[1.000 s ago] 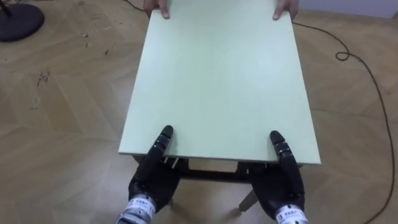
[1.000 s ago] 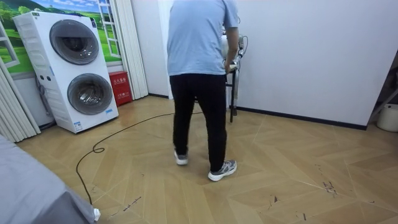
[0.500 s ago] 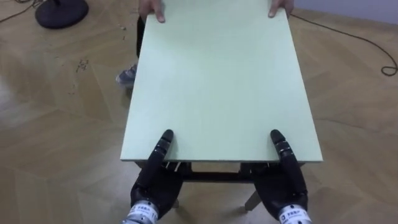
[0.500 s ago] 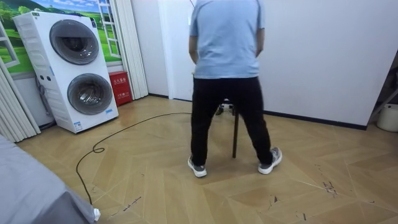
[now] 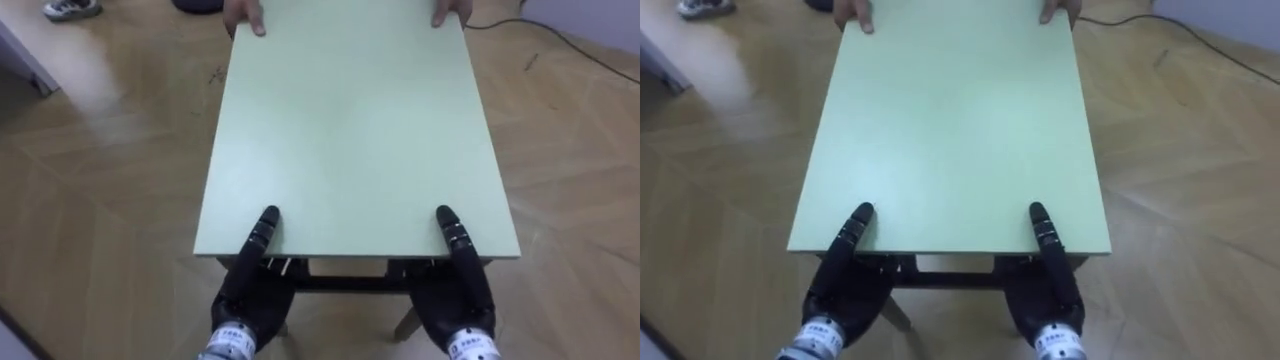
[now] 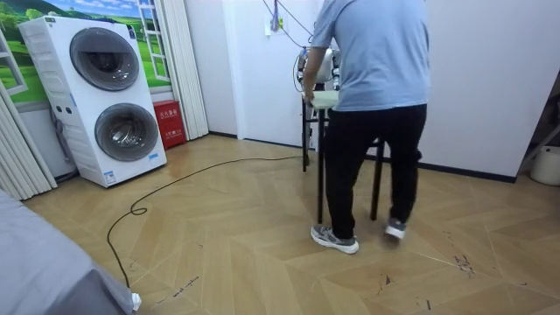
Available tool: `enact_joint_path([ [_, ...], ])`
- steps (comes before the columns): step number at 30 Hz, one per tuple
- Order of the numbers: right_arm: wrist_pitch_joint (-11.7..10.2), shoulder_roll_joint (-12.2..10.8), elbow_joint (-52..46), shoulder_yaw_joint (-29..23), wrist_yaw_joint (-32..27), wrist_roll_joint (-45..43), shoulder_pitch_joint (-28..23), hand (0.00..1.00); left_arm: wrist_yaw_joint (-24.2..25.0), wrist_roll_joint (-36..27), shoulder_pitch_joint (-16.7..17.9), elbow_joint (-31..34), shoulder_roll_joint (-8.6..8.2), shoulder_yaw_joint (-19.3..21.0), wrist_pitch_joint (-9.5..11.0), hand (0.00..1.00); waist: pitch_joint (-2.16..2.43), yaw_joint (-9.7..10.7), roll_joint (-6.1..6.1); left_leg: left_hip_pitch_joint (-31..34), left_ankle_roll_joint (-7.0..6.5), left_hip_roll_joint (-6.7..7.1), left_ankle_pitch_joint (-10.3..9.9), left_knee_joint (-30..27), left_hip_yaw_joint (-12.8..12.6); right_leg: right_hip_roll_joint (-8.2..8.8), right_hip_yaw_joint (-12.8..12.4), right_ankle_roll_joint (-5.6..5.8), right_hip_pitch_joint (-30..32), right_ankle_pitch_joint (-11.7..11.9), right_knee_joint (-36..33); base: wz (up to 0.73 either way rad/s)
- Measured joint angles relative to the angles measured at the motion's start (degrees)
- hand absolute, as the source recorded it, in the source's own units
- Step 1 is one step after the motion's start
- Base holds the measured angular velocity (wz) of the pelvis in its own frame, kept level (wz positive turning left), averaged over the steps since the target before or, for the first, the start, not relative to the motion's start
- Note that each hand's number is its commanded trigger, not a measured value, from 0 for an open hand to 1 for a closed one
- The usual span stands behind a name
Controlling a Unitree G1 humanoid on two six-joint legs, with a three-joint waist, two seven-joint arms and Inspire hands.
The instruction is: Move table with human
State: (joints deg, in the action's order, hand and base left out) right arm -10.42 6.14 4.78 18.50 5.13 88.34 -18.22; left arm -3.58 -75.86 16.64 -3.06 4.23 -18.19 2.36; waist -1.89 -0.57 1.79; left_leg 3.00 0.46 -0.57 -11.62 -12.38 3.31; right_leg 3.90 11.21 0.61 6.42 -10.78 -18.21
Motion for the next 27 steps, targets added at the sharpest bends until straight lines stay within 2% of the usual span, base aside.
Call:
enact_joint_path([
  [4, 0.1, 0.3, 0.2, 0.2, -0.1, 0.0, 0.0, 1.0, 0.1, 0.0, 0.6, 0.0, -0.28, 0.0, 0.1, 1.0, -0.1, -2.1, -0.3, 0.1, 0.01, 0.08, 0.0, -0.1, 0.2, -0.15, -0.1, 0.07, -1.8, 0.0, 2.1, 0.23],
  [7, 0.0, 0.5, 0.2, 0.4, -0.1, 0.0, 0.0, 1.0, 0.3, 0.1, 0.9, 0.0, -0.11, 0.0, 0.1, 1.0, -0.1, -3.8, -1.02, 0.6, 0.31, 0.08, 0.2, -0.7, 1.5, -0.45, 0.3, 0.07, -3.7, 0.0, 3.7, 0.49],
  [10, -0.2, 0.3, 0.2, 0.4, 0.0, 0.0, 0.0, 1.0, 0.6, 0.1, 0.9, 0.1, -0.05, 0.0, 0.3, 1.0, 0.05, -3.9, -1.4, 2.1, 0.52, -0.01, 0.4, -1.6, 1.5, -0.49, 2.0, 0.08, -4.5, 0.0, 4.4, 0.67],
  [12, -0.2, 0.3, 0.2, 0.3, 0.2, 0.0, 0.1, 1.0, 1.0, 0.1, 0.9, 0.1, 0.16, 0.0, 0.7, 1.0, 0.15, -2.6, -1.63, 3.9, 0.65, -0.01, 0.8, -2.7, 1.2, -0.41, 4.7, 0.07, -5.6, 0.0, 5.6, 1.0],
  [14, -0.2, 0.2, 0.2, 0.2, 0.2, 0.3, 0.1, 1.0, 1.4, 0.1, 0.8, 0.2, 0.41, -0.1, 0.7, 1.0, 0.15, -1.3, -1.65, 5.1, 0.49, -0.2, 1.5, -3.3, -0.8, -0.24, 6.5, 0.07, -6.1, 0.0, 5.7, 1.02],
  [16, -0.2, 0.1, 0.2, 0.3, 0.3, 0.7, 0.2, 1.0, 1.4, 0.1, 0.6, 0.4, 0.53, 0.0, 0.7, 1.0, 0.17, 0.0, -1.66, 6.3, 0.1, -0.64, 2.4, -3.3, -4.5, -0.03, 7.9, 0.07, -6.4, 0.0, 5.7, 0.85],
  [17, -0.2, 0.1, 0.2, 0.4, 0.3, 0.8, 0.2, 1.0, 1.4, 0.1, 0.6, 0.6, 0.5, -0.1, 0.7, 1.0, 0.19, 0.4, -1.71, 6.7, -0.25, -0.99, 3.0, -3.3, -7.5, 0.06, 8.0, 0.08, -6.6, 0.0, 5.7, 0.7],
  [18, -0.2, 0.2, 0.1, 0.4, 0.3, 0.8, 0.2, 1.0, 1.3, 0.1, 0.6, 0.7, 0.49, -0.1, 0.7, 1.0, 0.2, 0.4, -1.71, 7.0, -0.58, -1.35, 3.2, -3.3, -10.1, 0.08, 8.2, 0.08, -6.8, 0.0, 5.7, 0.62],
  [20, -0.3, 0.2, 0.1, 0.3, 0.3, 0.8, 0.2, 1.0, 1.3, 0.1, 0.6, 0.9, 0.56, -0.1, 0.7, 1.0, 0.2, 0.4, -1.72, 7.5, -1.04, -1.71, 3.5, -3.3, -12.5, 0.23, 10.0, 0.08, -7.2, 0.0, 5.7, 0.6],
  [22, -0.2, 0.3, 0.1, 0.2, 0.1, 0.6, 0.2, 1.0, 1.3, 0.1, 0.7, 0.8, 0.47, -0.3, 0.7, 1.0, 0.2, 0.3, -1.7, 7.5, -1.43, -1.69, 3.8, -3.3, -13.6, 0.33, 11.2, 0.08, -8.1, 0.0, 5.7, 0.66],
  [26, 0.1, 0.6, 0.1, -0.4, 0.1, -0.1, 0.3, 1.0, 1.3, 0.2, 0.7, 0.9, 0.2, -0.3, 0.7, 1.0, 0.26, -1.3, -1.62, 7.8, -1.82, -1.38, 4.0, -3.3, -13.7, 0.49, 10.8, 0.09, -8.5, 0.0, 5.2, 0.35],
  [27, 0.5, 0.9, 0.2, -0.5, -0.1, -0.2, 0.7, 1.0, 1.3, 0.2, 0.7, 0.8, 0.14, -0.3, 0.7, 1.0, 0.28, -1.6, -1.46, 7.7, -1.96, -1.14, 4.1, -3.3, -13.1, 0.72, 10.8, 0.41, -8.4, -0.2, 4.1, 0.4],
])
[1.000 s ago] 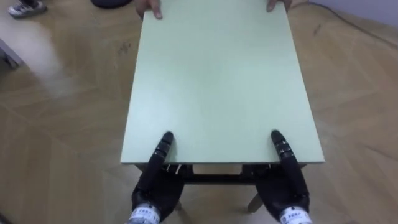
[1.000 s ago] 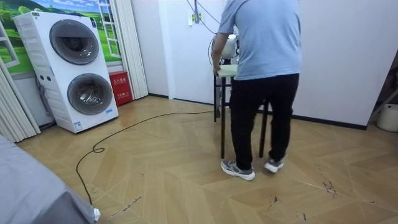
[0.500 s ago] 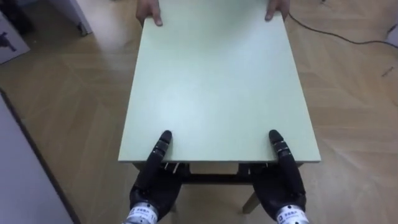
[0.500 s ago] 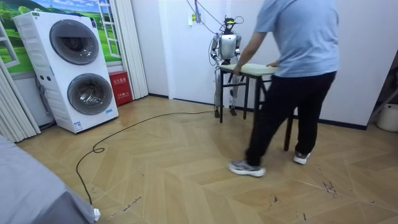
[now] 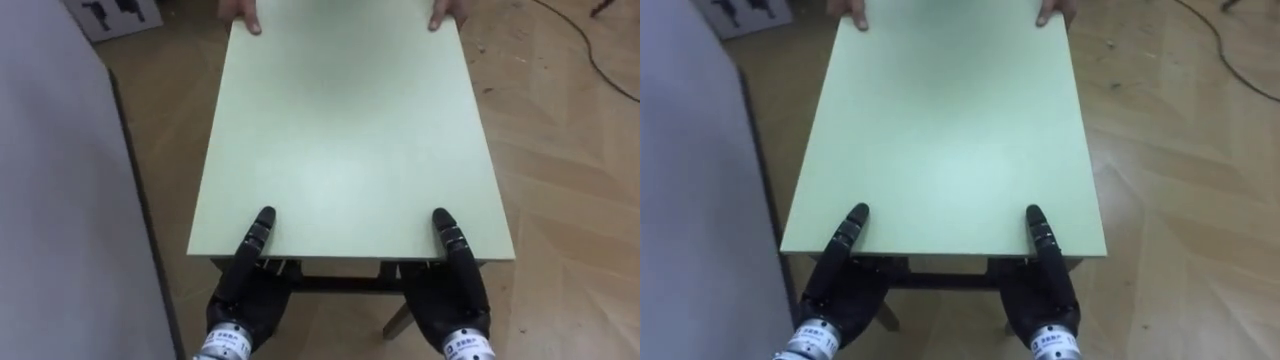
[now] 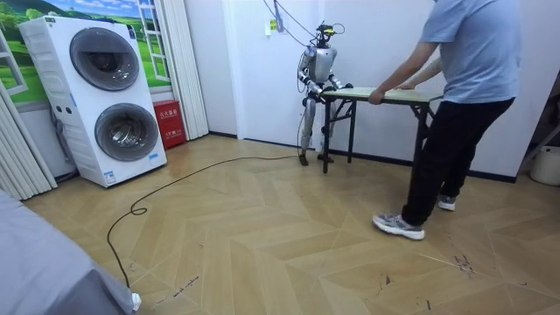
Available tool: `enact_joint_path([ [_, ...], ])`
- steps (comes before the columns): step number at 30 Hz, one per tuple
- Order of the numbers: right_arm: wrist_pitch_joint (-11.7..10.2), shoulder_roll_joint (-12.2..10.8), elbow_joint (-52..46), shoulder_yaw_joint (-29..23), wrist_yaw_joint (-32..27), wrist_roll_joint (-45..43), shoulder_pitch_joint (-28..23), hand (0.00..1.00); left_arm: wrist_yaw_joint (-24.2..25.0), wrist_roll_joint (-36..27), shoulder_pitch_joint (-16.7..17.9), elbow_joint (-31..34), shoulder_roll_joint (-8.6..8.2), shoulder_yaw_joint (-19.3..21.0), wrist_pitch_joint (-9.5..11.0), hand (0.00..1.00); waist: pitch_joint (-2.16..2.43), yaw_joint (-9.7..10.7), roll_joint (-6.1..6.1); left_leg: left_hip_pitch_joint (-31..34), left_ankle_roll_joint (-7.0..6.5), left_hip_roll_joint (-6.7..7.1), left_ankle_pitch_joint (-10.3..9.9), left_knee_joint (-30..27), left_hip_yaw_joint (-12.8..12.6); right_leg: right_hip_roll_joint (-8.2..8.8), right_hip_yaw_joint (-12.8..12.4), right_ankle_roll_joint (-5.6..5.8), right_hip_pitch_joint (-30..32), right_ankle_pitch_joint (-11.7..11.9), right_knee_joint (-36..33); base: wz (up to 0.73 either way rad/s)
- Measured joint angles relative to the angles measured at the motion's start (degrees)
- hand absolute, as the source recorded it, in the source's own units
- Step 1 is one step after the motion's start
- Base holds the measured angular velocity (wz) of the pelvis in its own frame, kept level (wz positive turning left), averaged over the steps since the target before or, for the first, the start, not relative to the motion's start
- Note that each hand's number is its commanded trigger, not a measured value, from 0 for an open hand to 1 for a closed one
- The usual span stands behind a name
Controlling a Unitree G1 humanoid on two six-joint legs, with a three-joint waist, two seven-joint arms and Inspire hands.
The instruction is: Move table with human
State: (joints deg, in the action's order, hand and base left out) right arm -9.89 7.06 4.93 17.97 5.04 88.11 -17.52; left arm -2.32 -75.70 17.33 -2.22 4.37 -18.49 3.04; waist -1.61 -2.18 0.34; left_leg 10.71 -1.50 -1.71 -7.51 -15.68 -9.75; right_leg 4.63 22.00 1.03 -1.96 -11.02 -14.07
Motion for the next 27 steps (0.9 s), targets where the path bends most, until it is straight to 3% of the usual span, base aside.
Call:
enact_joint_path([
  [2, 0.0, 0.1, 0.0, -0.2, -0.4, -0.1, 0.3, 1.0, -0.1, -0.1, 0.0, -0.2, -0.57, 0.1, 0.0, 1.0, -0.11, 0.0, 0.68, -0.5, -0.22, 0.07, 0.2, 0.1, 2.9, 1.07, -0.4, 1.58, 2.2, -1.0, -6.4, 0.42],
  [3, 0.1, 0.1, 0.0, -0.2, -0.6, -0.5, 0.3, 1.0, -0.2, -0.2, 0.2, -0.1, -0.77, 0.1, 0.1, 1.0, -0.16, -0.2, 0.99, -0.7, -0.19, 0.25, 0.2, 0.0, 5.6, 1.32, -4.7, 2.57, 4.6, -3.1, -7.5, 0.19],
  [4, 0.2, 0.0, -0.1, -0.1, -0.7, -0.6, 0.5, 1.0, -0.2, -0.4, 0.2, 0.1, -0.57, 0.2, 0.3, 1.0, -0.09, -0.8, 0.87, -0.5, -0.13, 0.64, 0.2, -0.1, 6.0, 1.55, -6.6, 2.47, 6.0, -3.2, -5.6, 0.12],
  [5, 0.2, 0.0, 0.0, 0.1, -0.9, -0.9, 1.0, 1.0, -0.3, -0.8, 0.0, -0.1, -0.21, 0.2, 0.8, 1.0, -0.04, -1.2, 0.81, 0.1, -0.04, 1.82, 0.1, -0.3, 5.8, 2.78, -8.0, 0.53, 8.5, -1.8, -4.3, 0.22],
  [6, 0.1, 0.2, -0.1, 0.3, -1.0, -0.9, 1.0, 1.0, -0.8, -0.9, 0.2, -0.1, 0.12, 0.0, 0.6, 1.0, 0.19, -0.9, 1.65, 0.4, -0.06, 2.61, 0.1, -0.2, 5.0, 4.28, -5.9, 0.87, 8.8, -2.2, -6.5, 0.45],
  [7, 0.1, 0.4, 0.0, 0.6, -1.0, -0.8, 1.0, 1.0, -0.8, -0.9, 0.3, -0.1, -0.21, -0.1, 0.4, 1.0, 0.11, -0.9, 1.92, 0.5, -0.25, 2.51, 0.2, 0.0, 3.3, 4.77, -4.1, 0.96, 8.9, -2.4, -7.8, 0.55],
  [9, 0.2, 0.3, 0.1, 0.3, -1.0, -0.7, 0.7, 1.0, -0.9, -0.7, 0.3, -0.1, -0.4, -0.2, 0.3, 1.0, -0.02, 0.1, 1.66, 0.5, -0.83, 2.45, 0.6, 0.1, 1.7, 5.3, -2.8, 1.45, 8.7, -2.7, -9.9, 0.74],
  [11, 0.6, 0.2, 0.1, -0.1, -1.2, -0.6, 0.5, 1.0, -1.1, -0.8, 0.3, -0.1, -0.27, -0.1, 0.1, 1.0, -0.2, 1.0, 1.07, 0.7, -1.3, 2.85, 1.0, 0.1, 1.7, 5.33, -3.6, 1.53, 7.8, -2.7, -9.3, 0.73],
  [14, 1.0, 0.0, 0.1, -0.6, -1.3, -0.8, 0.4, 1.0, -1.2, -0.8, 0.2, -0.6, -0.4, -0.3, 0.1, 1.0, -0.34, 2.1, 0.49, 1.8, -2.17, 4.3, 1.1, -0.8, 4.2, 5.17, -6.7, 1.95, 6.2, -2.9, -7.2, 0.61],
  [18, 1.1, 0.3, 1.4, -0.5, -1.7, -1.1, 0.7, 1.0, -1.3, -0.7, 0.2, -1.9, -0.32, -0.3, 0.1, 1.0, -0.34, 0.2, 0.28, 1.8, -2.9, 5.33, 0.7, -1.5, 5.2, 4.63, -11.0, 3.1, 4.1, -2.6, -3.6, 0.19],
  [24, 1.2, -0.3, 1.4, -0.1, -3.0, -1.7, 0.7, 1.0, -2.2, -0.7, 0.3, -1.9, -0.09, 0.0, 0.4, 1.0, -0.34, -2.4, 0.2, 2.1, -2.86, 5.5, 0.7, -1.6, 6.5, 3.83, -10.7, 3.77, 2.7, -2.0, -0.6, 0.1],
  [27, 1.1, 0.1, 1.4, 0.0, -3.0, -1.7, 0.7, 1.0, -2.9, -0.7, 0.3, -1.9, -0.15, -0.4, 0.4, 1.0, -0.33, -2.5, 0.18, 2.3, -2.77, 5.36, 0.8, -1.7, 6.7, 3.46, -10.7, 3.72, 2.4, -2.0, -0.5, 0.15],
])
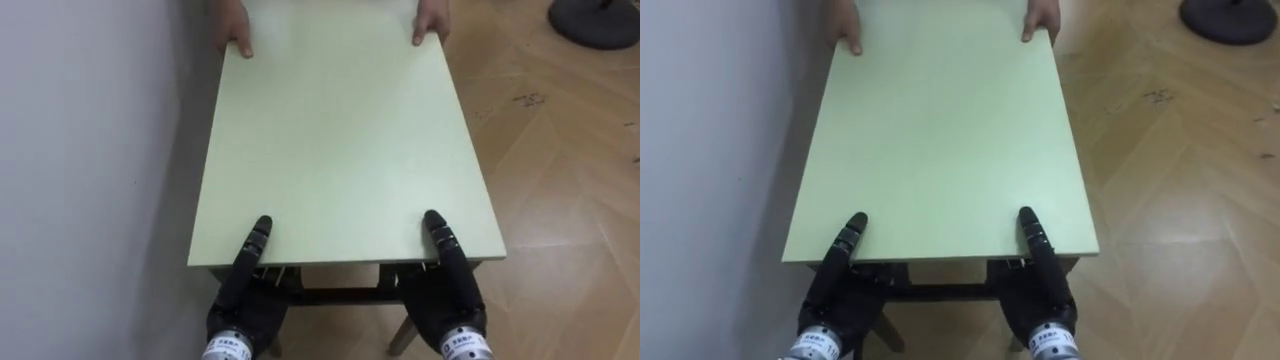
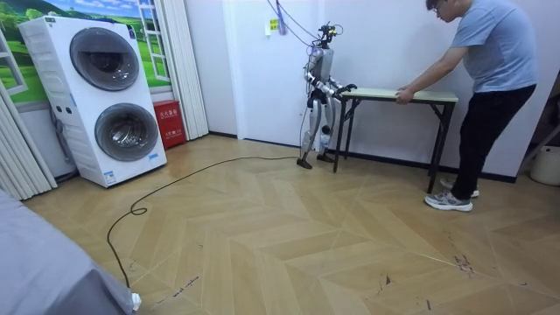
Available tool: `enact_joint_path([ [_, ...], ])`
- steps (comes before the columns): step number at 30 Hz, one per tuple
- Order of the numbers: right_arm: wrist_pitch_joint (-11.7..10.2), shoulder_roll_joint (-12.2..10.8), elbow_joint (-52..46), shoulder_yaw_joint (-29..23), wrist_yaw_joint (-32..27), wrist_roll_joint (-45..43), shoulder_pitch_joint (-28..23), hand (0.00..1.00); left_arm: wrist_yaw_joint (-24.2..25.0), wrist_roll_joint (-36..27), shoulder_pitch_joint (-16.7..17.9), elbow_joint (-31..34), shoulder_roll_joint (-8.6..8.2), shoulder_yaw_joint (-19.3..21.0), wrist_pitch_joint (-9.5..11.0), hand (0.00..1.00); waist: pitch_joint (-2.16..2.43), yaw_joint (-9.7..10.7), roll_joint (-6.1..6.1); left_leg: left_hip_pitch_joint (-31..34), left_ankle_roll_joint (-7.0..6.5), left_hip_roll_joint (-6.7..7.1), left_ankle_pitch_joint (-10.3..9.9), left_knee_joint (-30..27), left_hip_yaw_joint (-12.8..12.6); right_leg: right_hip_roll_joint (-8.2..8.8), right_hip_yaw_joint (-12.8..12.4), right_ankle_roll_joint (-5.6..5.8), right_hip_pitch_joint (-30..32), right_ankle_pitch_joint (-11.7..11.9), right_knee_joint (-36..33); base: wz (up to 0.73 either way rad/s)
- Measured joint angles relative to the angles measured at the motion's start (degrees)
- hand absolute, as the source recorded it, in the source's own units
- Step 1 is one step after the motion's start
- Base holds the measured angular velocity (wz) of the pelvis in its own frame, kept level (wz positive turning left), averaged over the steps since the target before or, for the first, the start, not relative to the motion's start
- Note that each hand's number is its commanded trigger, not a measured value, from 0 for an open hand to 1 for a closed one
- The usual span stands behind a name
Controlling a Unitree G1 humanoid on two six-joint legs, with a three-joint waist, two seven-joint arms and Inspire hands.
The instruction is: Move table with human
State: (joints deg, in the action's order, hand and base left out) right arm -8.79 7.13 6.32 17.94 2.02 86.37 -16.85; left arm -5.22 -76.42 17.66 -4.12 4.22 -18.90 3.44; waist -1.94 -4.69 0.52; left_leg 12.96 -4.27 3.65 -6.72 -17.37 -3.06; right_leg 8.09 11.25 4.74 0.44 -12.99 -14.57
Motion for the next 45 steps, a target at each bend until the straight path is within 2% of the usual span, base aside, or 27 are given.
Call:
enact_joint_path([
  [11, 0.1, 0.1, 2.4, 0.1, 1.5, 0.4, -0.1, 1.0, -0.7, 0.1, 0.2, -0.9, 0.35, -0.5, 0.0, 1.0, 0.02, 0.1, 0.02, -0.1, 0.04, -0.01, 0.0, -0.2, -0.1, -0.11, 0.0, -0.12, -0.7, 0.1, 1.0, 0.02],
  [21, 0.1, -0.2, 6.1, 0.8, 3.3, -0.2, 0.1, 1.0, -0.6, 0.5, 1.8, -2.1, 0.58, -0.5, -0.2, 1.0, 0.08, 1.2, 0.1, -0.6, 0.1, -0.03, 0.1, -0.4, 0.0, -0.17, -0.1, -0.12, -1.4, 0.1, 1.0, 0.0],
  [22, 0.1, -0.6, 6.6, 0.7, 3.7, -0.5, 0.1, 1.0, -0.6, 0.5, 1.8, -2.3, 0.57, -0.6, -0.2, 1.0, 0.13, 1.2, 0.09, -0.8, 0.09, -0.02, 0.1, -0.3, 0.0, -0.17, -0.1, -0.12, -1.5, 0.1, 1.0, 0.0],
  [23, 0.1, -1.3, 7.7, 0.4, 4.3, -1.1, 0.3, 1.0, -0.5, 0.7, 1.8, -2.8, 0.55, -0.5, -0.2, 1.0, 0.5, 1.2, 0.01, -0.9, 0.1, -0.03, 0.1, -0.2, 0.0, -0.17, -0.1, -0.13, -1.6, 0.1, 1.0, 0.0],
  [27, 0.2, -2.5, 10.1, 0.2, 5.3, -1.7, 1.0, 1.0, -0.3, 0.9, 1.9, -4.0, 0.42, -0.5, -0.2, 1.0, 0.59, 1.6, -0.04, -1.9, 0.15, -0.05, 0.0, -0.1, -0.1, -0.17, -0.2, -0.13, -2.6, 0.1, 1.0, 0.0],
  [28, 0.2, -2.7, 10.3, 0.0, 5.3, -1.9, 1.1, 1.0, -0.2, 0.9, 1.9, -4.1, 0.38, -0.4, -0.2, 0.99, 0.61, 1.6, -0.08, -2.0, 0.15, -0.05, 0.0, 0.0, -0.1, -0.17, -0.1, -0.13, -2.7, 0.1, 1.0, 0.0],
  [29, 0.2, -2.8, 10.3, 0.0, 5.3, -2.2, 1.0, 1.0, -0.2, 0.9, 2.0, -4.1, 0.38, -0.4, -0.2, 0.74, 0.61, 1.6, -0.08, -2.0, 0.16, -0.05, 0.0, 0.0, -0.1, -0.17, -0.1, -0.13, -2.7, 0.1, 1.0, 0.0],
  [30, 0.2, -3.0, 10.4, -0.1, 5.3, -2.5, 1.0, 0.93, -0.1, 0.9, 2.1, -4.1, 0.37, -0.3, -0.2, 0.6, 0.61, 1.7, -0.08, -2.0, 0.16, -0.05, 0.0, 0.0, -0.1, -0.17, -0.1, -0.13, -2.7, 0.1, 1.0, 0.0],
  [31, 0.2, -3.1, 10.5, -0.1, 5.4, -2.6, 1.0, 0.71, 0.1, 0.9, 2.1, -4.2, 0.38, -0.3, -0.1, 0.4, 0.61, 1.7, -0.08, -2.1, 0.16, -0.05, 0.0, 0.0, -0.1, -0.17, -0.1, -0.13, -2.7, 0.1, 1.0, 0.0],
  [32, 0.3, -3.2, 10.5, -0.1, 5.4, -2.7, 0.9, 0.51, 0.7, 0.9, 2.1, -4.8, 0.37, -0.3, 0.1, 0.26, 0.61, 1.7, -0.08, -2.3, 0.16, -0.04, 0.0, 0.1, -0.1, -0.15, -0.1, -0.13, -2.9, 0.1, 1.1, 0.0],
  [33, 0.3, -3.3, 10.6, -0.1, 5.4, -2.8, 0.7, 0.0, 1.2, 1.1, 2.2, -5.3, 0.4, -0.4, 0.2, 0.0, 0.6, 1.8, -0.09, -2.7, 0.17, -0.02, 0.0, 0.3, -0.1, -0.14, 0.0, -0.13, -3.3, 0.1, 1.1, 0.0],
  [35, 0.3, -3.4, 11.1, -0.1, 5.7, -2.8, 0.8, 0.0, 2.8, 2.4, 2.2, -6.7, 0.4, -0.3, 0.6, 0.0, 0.62, 1.8, -0.12, -3.1, 0.24, -0.03, -0.1, 0.4, -0.1, -0.14, 0.1, -0.13, -3.6, 0.1, 1.2, -0.02],
  [38, 0.9, -3.3, 11.7, 0.0, 6.9, -3.4, 0.7, 0.0, 4.7, 11.2, 1.9, -7.8, 1.77, -0.5, 0.9, 0.0, 0.65, 1.8, -0.08, -3.5, 0.29, -0.1, -0.1, 0.7, -0.3, -0.15, 0.1, -0.13, -3.8, 0.1, 1.2, -0.04],
  [40, 1.0, -2.3, 11.7, 0.9, 9.8, -4.2, -0.1, 0.0, 7.0, 16.6, 1.5, -7.8, 2.38, -0.4, 0.9, 0.0, 0.68, 2.1, -0.06, -3.8, 0.29, -0.06, -0.1, 0.7, -0.4, -0.15, 0.1, -0.13, -4.3, 0.1, 2.0, 0.0],
  [45, 2.6, -1.0, 11.7, 1.1, 12.9, -5.7, -0.1, 0.0, 8.8, 20.0, 1.4, -8.0, 2.97, -0.4, 0.5, 0.0, 0.76, 3.1, -0.2, -3.8, 0.47, -0.26, 0.0, 0.8, -0.5, -0.29, 0.1, -0.13, -4.4, 0.1, 2.0, -0.05],
])
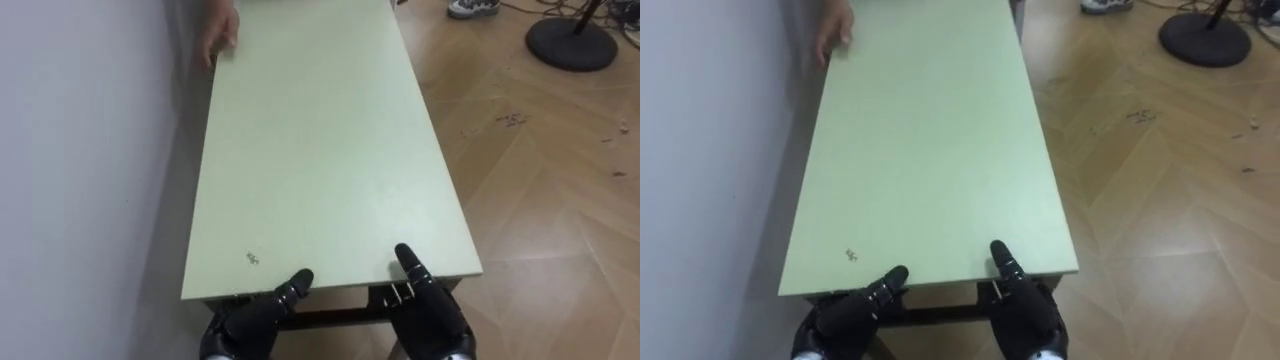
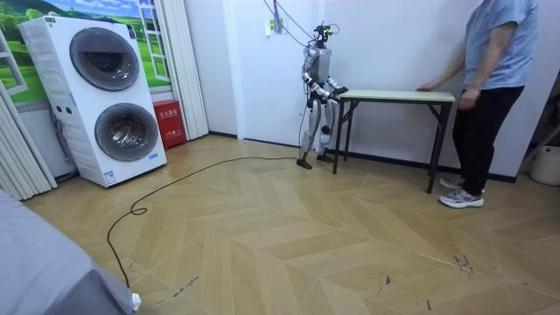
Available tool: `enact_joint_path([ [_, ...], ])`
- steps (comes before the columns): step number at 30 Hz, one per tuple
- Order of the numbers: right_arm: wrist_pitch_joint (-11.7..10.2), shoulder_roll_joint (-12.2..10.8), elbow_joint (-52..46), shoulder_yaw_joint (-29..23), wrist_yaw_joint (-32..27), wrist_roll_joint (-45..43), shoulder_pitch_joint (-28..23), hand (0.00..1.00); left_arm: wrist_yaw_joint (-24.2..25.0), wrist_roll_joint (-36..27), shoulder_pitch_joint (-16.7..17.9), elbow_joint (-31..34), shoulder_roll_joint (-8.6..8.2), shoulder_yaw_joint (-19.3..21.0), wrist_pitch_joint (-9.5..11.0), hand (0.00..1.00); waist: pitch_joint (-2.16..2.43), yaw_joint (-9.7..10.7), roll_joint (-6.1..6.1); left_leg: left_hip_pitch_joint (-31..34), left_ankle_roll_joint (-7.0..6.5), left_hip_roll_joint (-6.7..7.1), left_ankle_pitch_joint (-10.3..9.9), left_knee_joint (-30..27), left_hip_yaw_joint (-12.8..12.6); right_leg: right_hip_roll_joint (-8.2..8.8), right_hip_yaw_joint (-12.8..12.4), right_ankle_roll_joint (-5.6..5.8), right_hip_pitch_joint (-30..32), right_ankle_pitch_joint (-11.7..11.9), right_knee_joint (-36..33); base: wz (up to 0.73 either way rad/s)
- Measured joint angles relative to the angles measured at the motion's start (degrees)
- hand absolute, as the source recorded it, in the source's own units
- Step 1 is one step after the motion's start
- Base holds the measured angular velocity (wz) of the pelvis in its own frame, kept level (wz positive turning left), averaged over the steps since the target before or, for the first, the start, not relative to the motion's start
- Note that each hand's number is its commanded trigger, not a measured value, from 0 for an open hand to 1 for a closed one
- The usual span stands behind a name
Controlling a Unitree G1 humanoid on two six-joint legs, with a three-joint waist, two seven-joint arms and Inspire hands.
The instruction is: Move table with human
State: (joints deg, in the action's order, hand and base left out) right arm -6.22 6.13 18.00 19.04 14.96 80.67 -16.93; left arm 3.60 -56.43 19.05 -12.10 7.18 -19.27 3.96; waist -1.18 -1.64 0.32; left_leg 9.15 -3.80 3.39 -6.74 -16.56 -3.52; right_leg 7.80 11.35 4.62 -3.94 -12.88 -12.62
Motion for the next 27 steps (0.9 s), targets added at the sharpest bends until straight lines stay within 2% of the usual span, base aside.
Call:
enact_joint_path([
  [4, 1.3, 0.0, 0.0, 0.0, 2.9, 0.0, 0.0, 0.0, 1.9, 1.0, 0.0, -0.1, 0.03, 0.0, -1.0, 0.0, 0.3, 0.1, -0.44, 0.0, 0.04, -0.11, 0.0, -0.1, 0.0, -0.09, 0.0, -0.16, 0.0, 0.1, 0.0, 0.0],
  [8, 2.5, 0.0, 0.0, 0.0, 4.3, 0.0, -0.2, 0.0, 2.2, 1.1, -0.2, -0.1, 0.05, 0.0, -1.4, 0.0, 0.38, 0.1, -0.52, 0.3, 0.31, -0.23, -0.2, -0.4, 0.3, -0.21, -0.1, -0.29, 0.2, 0.2, 0.0, 0.0],
  [12, 2.6, 0.0, -0.2, 0.0, 4.6, -0.4, -0.2, 0.0, 2.3, 2.2, -0.3, -0.1, -0.05, 0.0, -1.5, 0.0, 0.58, 0.3, -0.44, 0.7, 0.31, -0.21, -0.2, -0.7, 0.3, -0.34, -0.2, -0.15, 0.2, 0.1, 1.0, 0.01],
  [17, 2.6, 0.0, 0.1, -0.4, 4.9, -3.6, -0.1, 0.0, 2.7, 3.5, -0.3, -0.2, -0.07, 0.0, -2.1, 0.0, 0.62, 0.1, -0.48, 0.2, 0.02, 0.0, 0.0, -0.7, 0.3, -0.29, -0.3, -0.23, -0.4, 0.2, 0.9, 0.01],
  [20, 3.3, 0.2, 3.0, -0.4, 6.4, -10.1, 0.5, 0.0, 2.8, 6.4, -0.3, -0.3, 0.05, 0.0, -2.4, 0.0, 0.62, 0.3, -0.47, 0.2, 0.05, 0.0, 0.0, -0.1, 0.5, -0.32, -0.2, -0.27, -0.4, 0.3, 0.9, 0.0],
  [24, 6.4, 1.4, 3.8, -0.2, 7.4, -20.8, 0.5, 0.0, 4.7, 13.9, -0.5, -0.6, 0.65, 0.2, -3.6, 0.0, 0.58, 0.1, -0.49, 0.0, 0.11, 0.02, 0.0, 0.2, 0.5, -0.33, -0.2, -0.24, -0.5, 0.3, 0.9, 0.0],
  [27, 7.2, 2.4, 4.6, -0.2, 8.0, -26.1, 0.7, 0.0, 6.6, 17.3, -1.4, -3.0, 1.28, -0.2, -4.1, 0.0, 0.44, 0.1, -0.67, -0.8, 0.29, 0.04, -0.1, 0.7, 0.5, -0.32, -0.1, -0.23, -1.0, 0.3, 0.9, -0.01],
])
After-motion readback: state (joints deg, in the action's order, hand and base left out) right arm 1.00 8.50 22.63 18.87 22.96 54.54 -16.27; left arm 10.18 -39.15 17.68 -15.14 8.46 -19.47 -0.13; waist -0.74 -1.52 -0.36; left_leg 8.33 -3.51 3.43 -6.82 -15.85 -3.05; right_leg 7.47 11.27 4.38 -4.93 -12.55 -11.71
